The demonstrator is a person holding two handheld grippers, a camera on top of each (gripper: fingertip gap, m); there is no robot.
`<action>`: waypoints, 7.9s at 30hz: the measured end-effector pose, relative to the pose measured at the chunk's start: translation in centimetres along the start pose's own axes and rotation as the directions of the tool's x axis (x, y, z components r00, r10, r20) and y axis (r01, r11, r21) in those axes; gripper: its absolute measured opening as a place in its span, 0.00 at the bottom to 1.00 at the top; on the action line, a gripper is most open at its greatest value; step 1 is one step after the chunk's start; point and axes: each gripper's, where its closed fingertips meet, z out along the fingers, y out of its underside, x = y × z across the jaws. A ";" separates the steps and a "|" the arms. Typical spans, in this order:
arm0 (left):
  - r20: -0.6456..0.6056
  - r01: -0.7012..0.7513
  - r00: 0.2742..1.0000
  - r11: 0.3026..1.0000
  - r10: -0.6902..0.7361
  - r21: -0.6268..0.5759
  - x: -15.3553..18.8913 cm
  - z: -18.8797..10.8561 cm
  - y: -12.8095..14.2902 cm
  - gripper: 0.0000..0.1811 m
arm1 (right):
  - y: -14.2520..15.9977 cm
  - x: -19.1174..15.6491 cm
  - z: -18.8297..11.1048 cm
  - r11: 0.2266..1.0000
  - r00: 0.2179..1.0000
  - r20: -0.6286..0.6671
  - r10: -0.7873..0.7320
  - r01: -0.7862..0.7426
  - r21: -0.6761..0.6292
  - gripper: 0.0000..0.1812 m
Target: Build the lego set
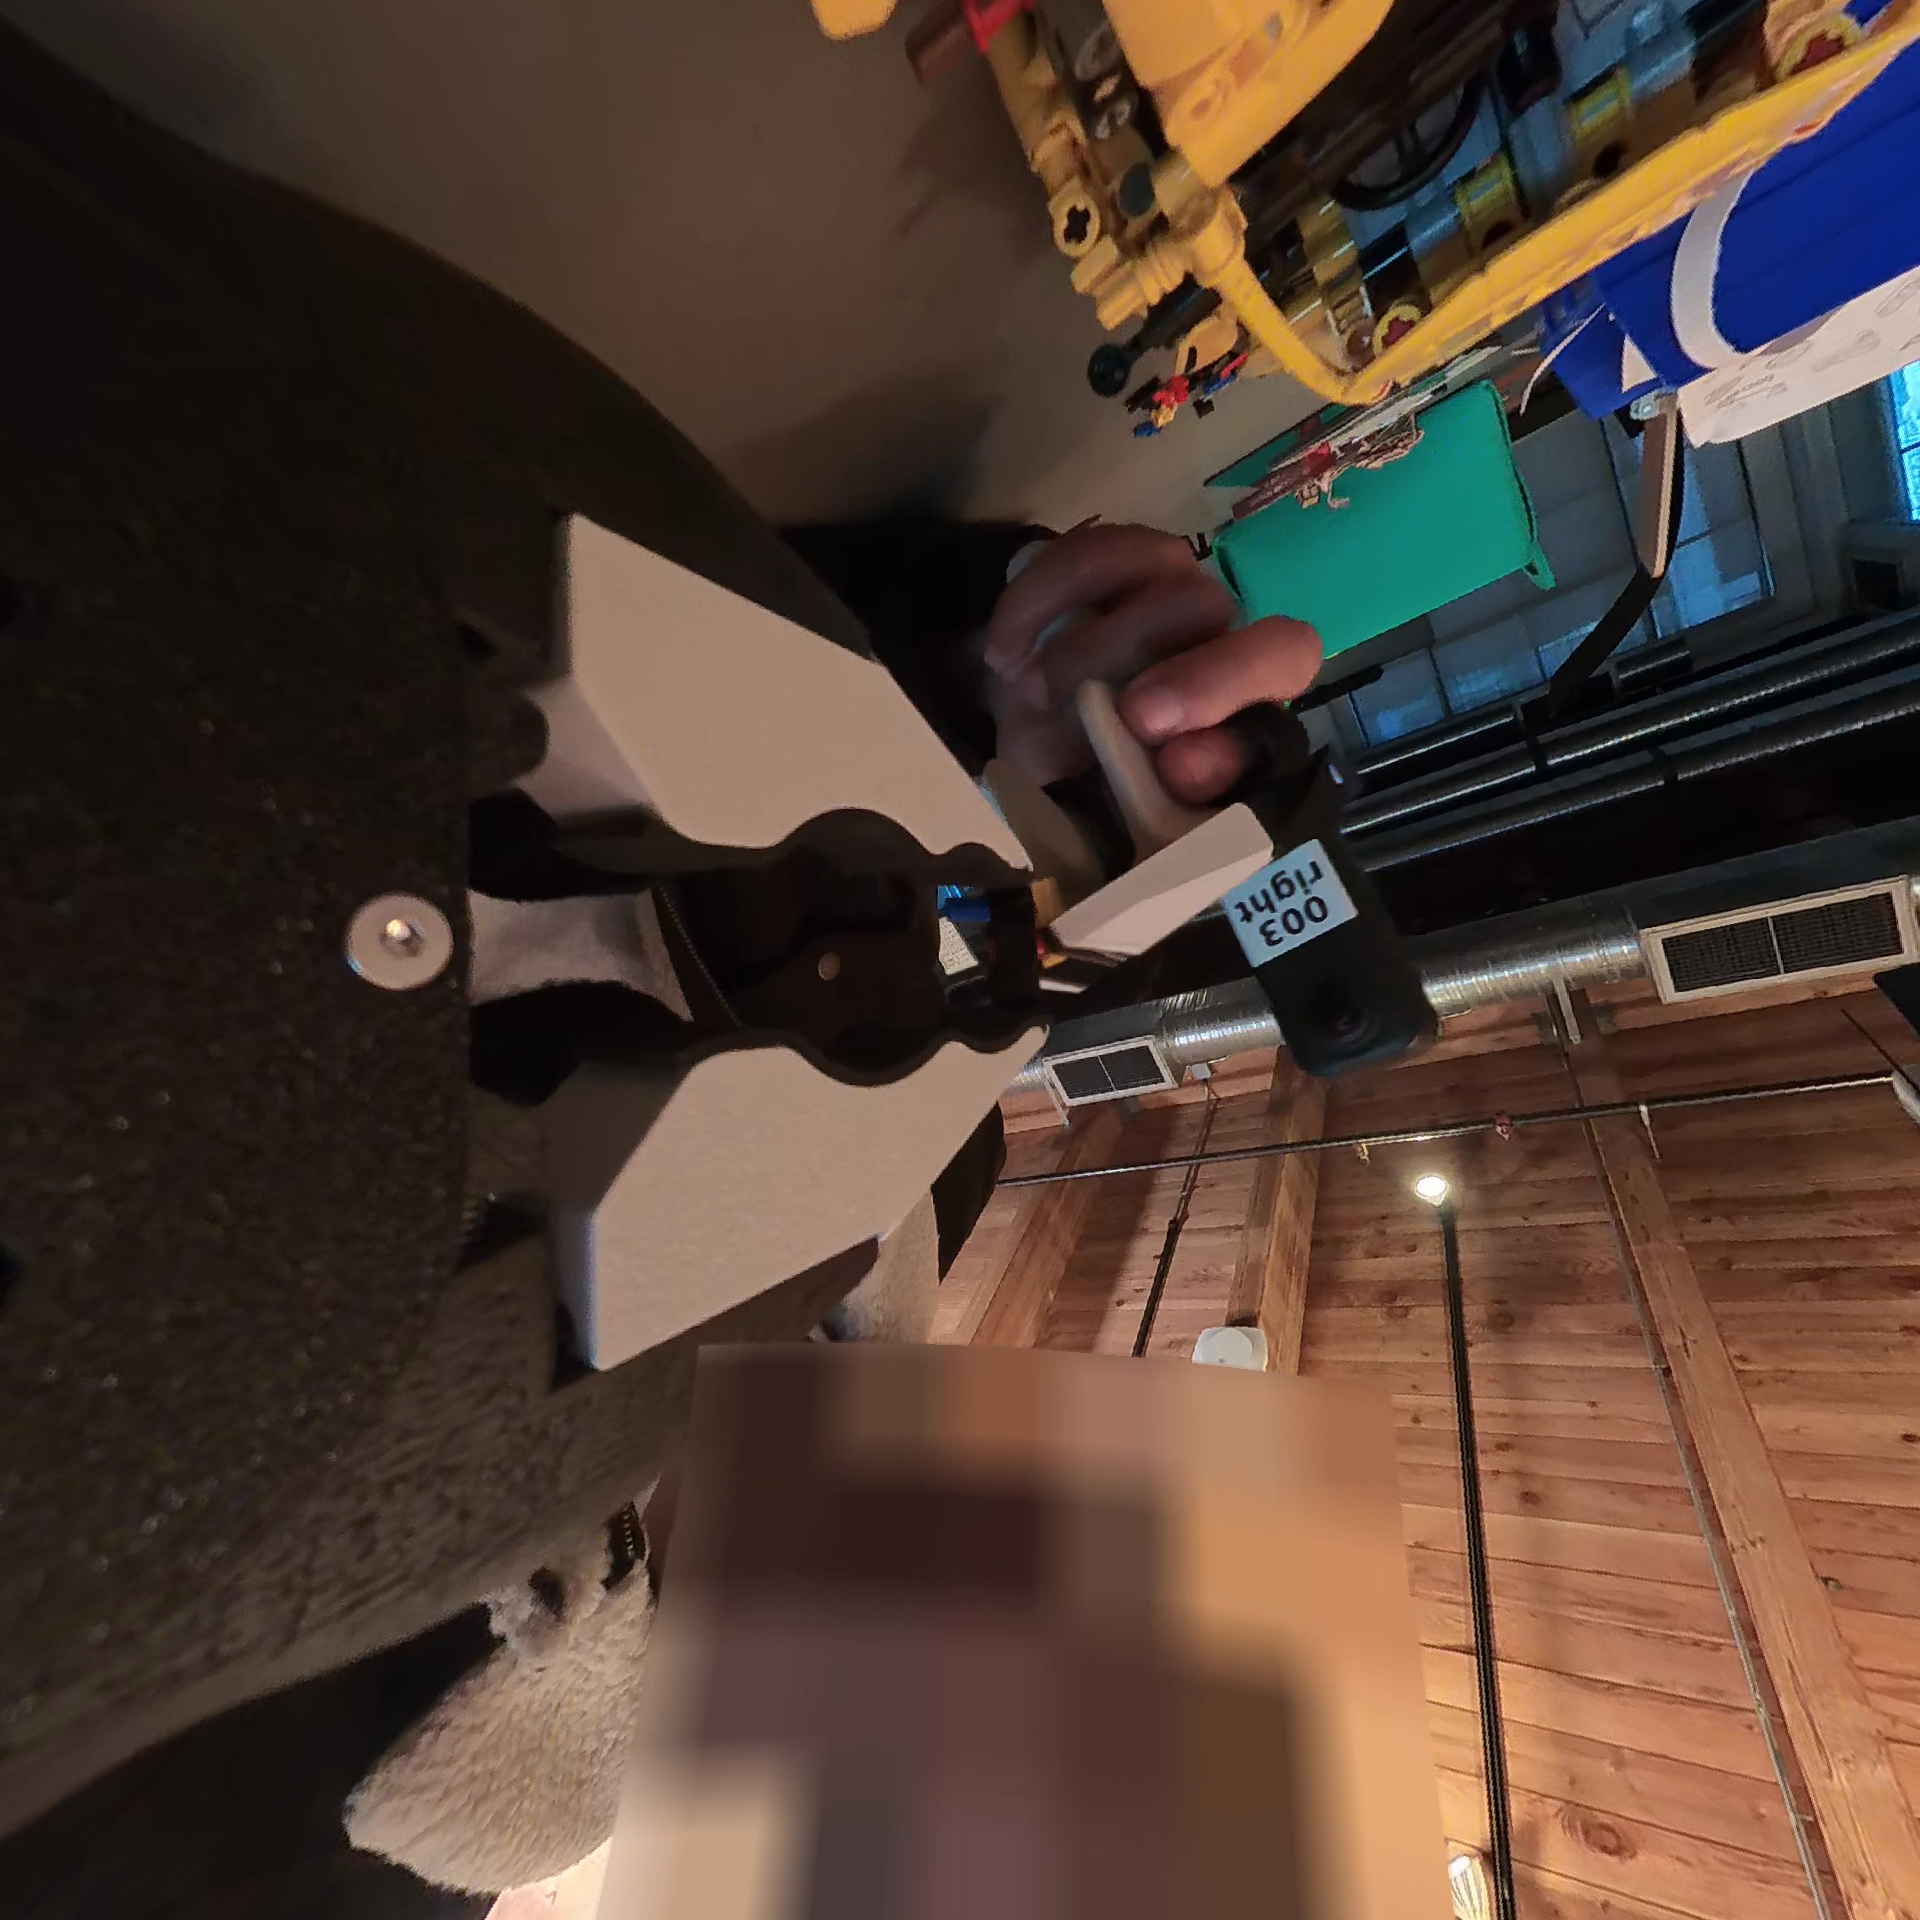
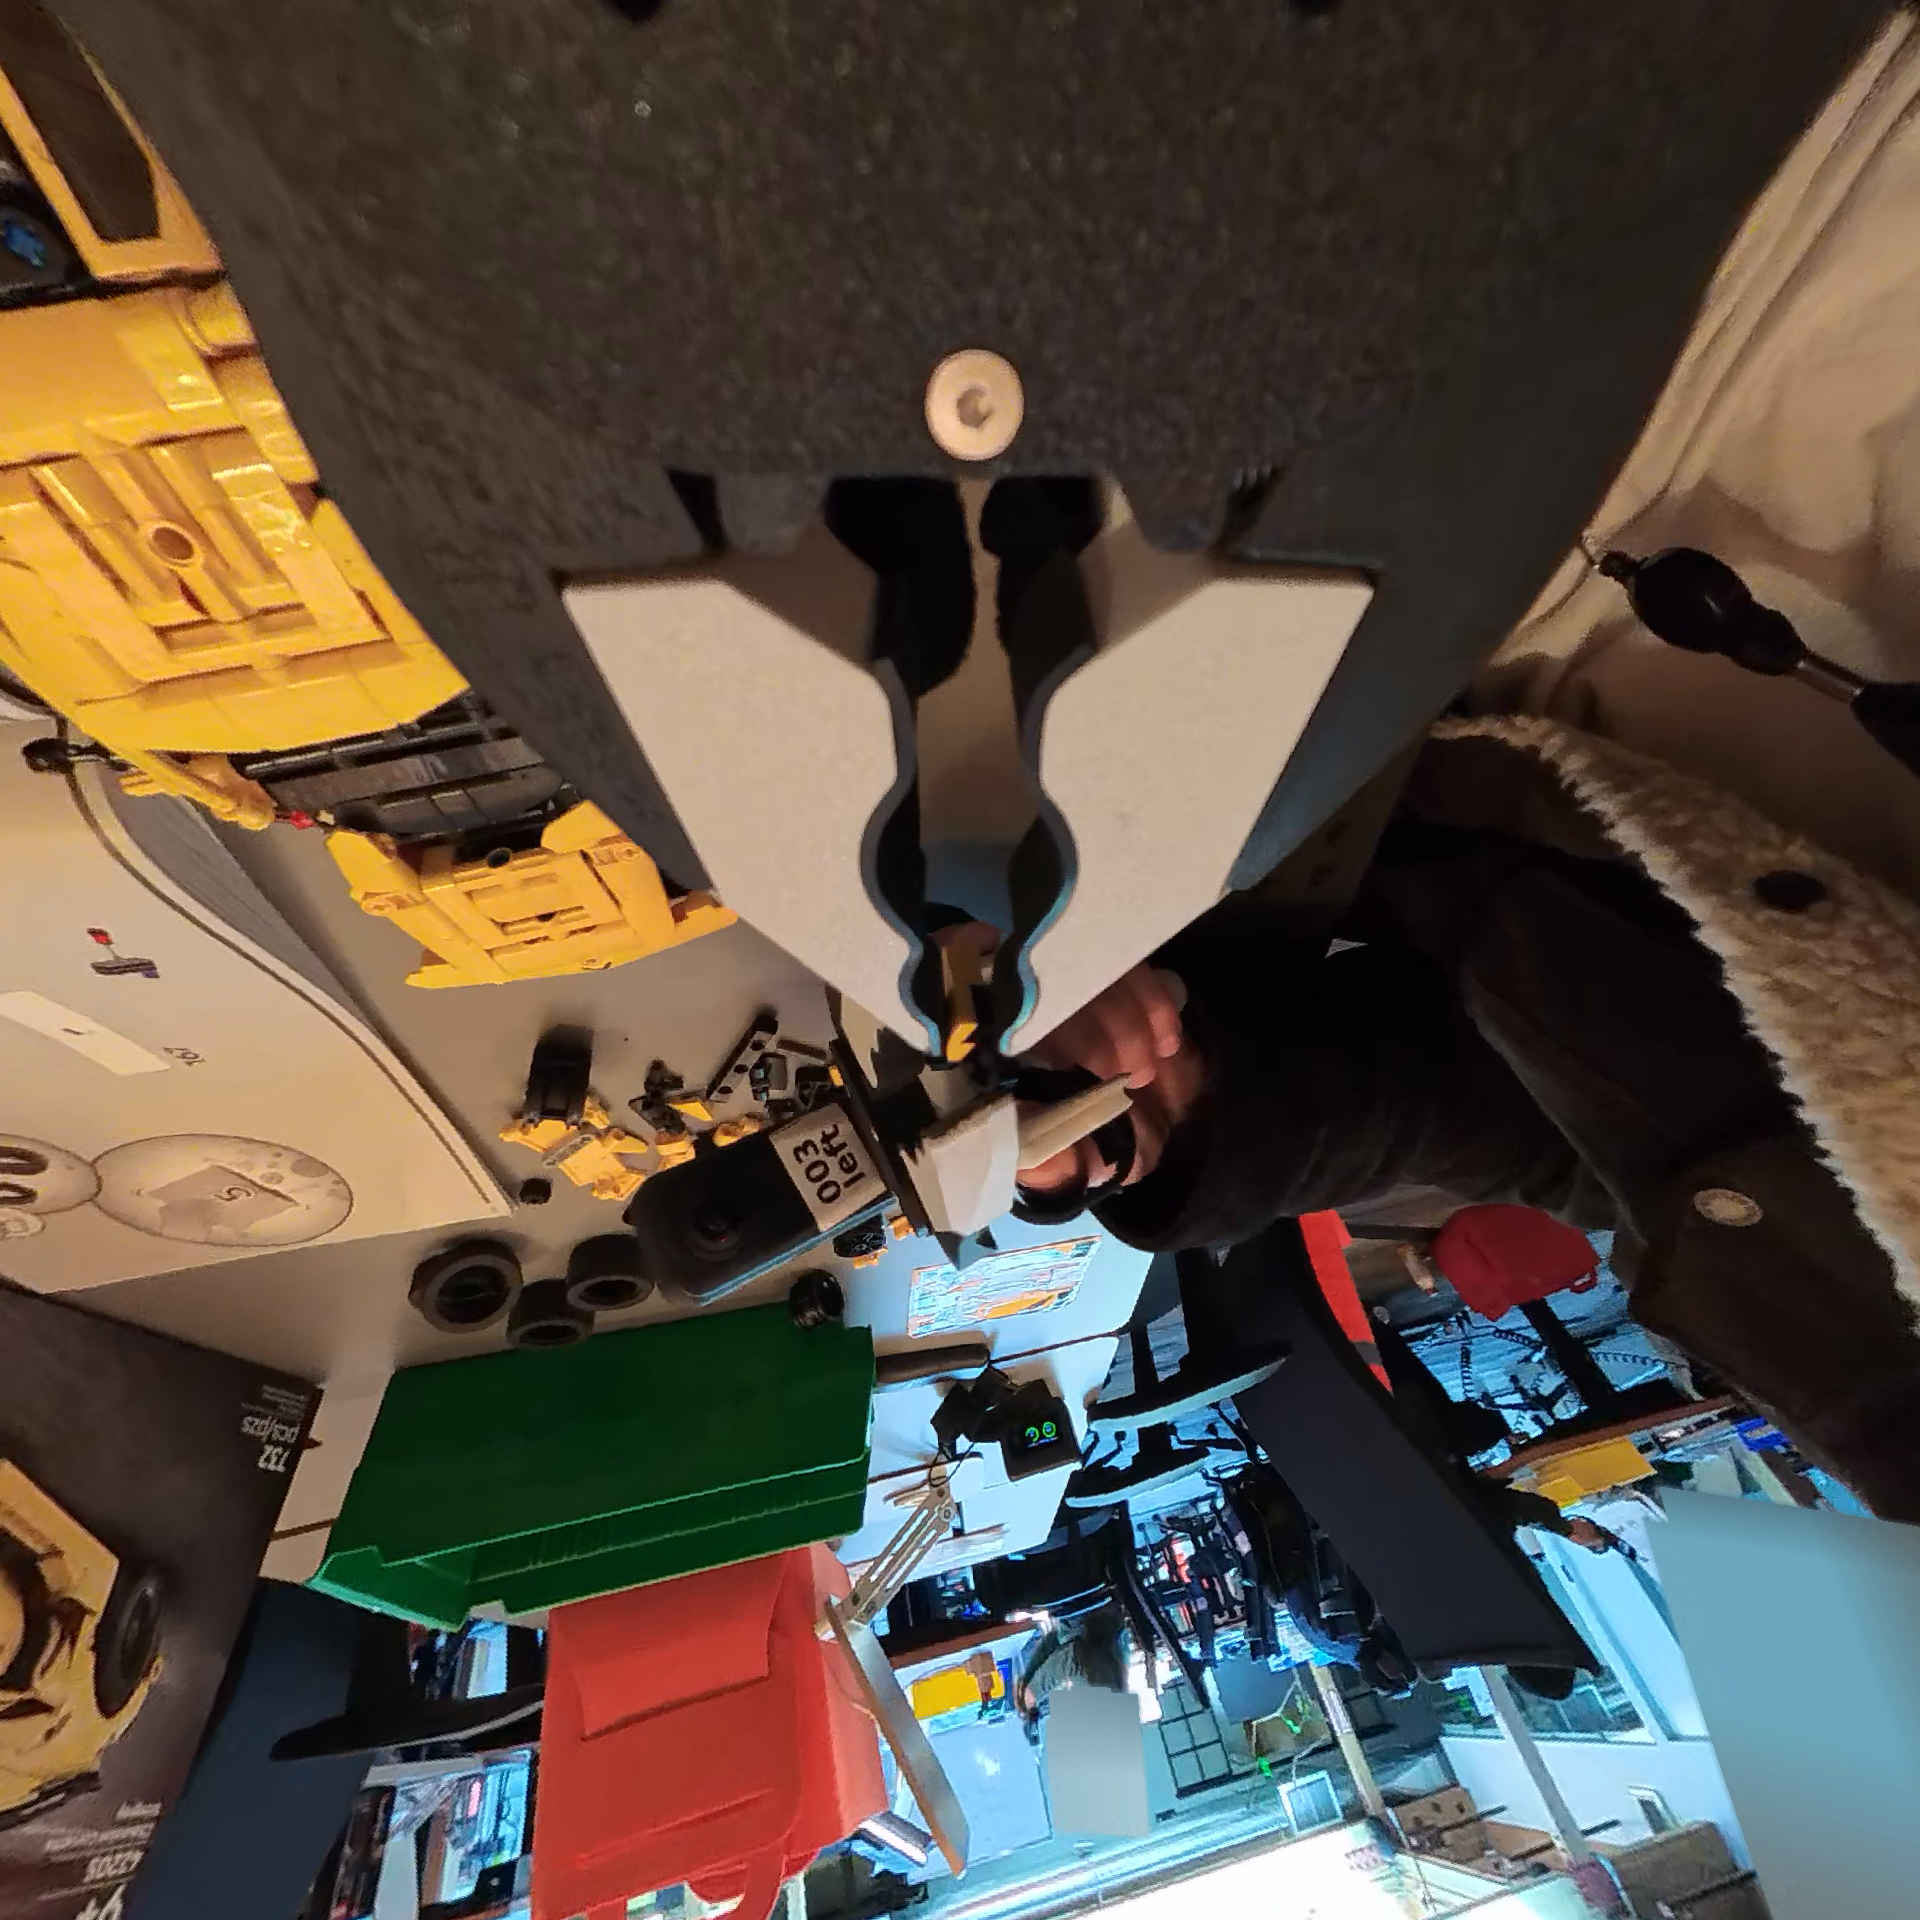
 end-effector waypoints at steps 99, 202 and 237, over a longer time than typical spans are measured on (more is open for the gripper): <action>0.203 -0.654 0.650 0.675 0.733 -0.341 1.4 -0.6 2.6 0.12 | 0.4 -2.0 1.0 0.659 0.962 0.258 -0.089 0.251 -0.709 0.09; 0.171 -0.621 0.762 0.780 0.624 -0.077 4.4 -2.4 -0.5 0.14 | -2.3 -1.0 3.8 0.976 0.959 0.194 0.206 -0.187 -0.111 0.03; 0.527 -0.708 0.504 0.677 0.684 -0.202 4.8 -11.3 1.2 0.04 | 11.9 -2.7 8.8 0.780 0.973 0.191 -0.126 0.216 -0.587 0.12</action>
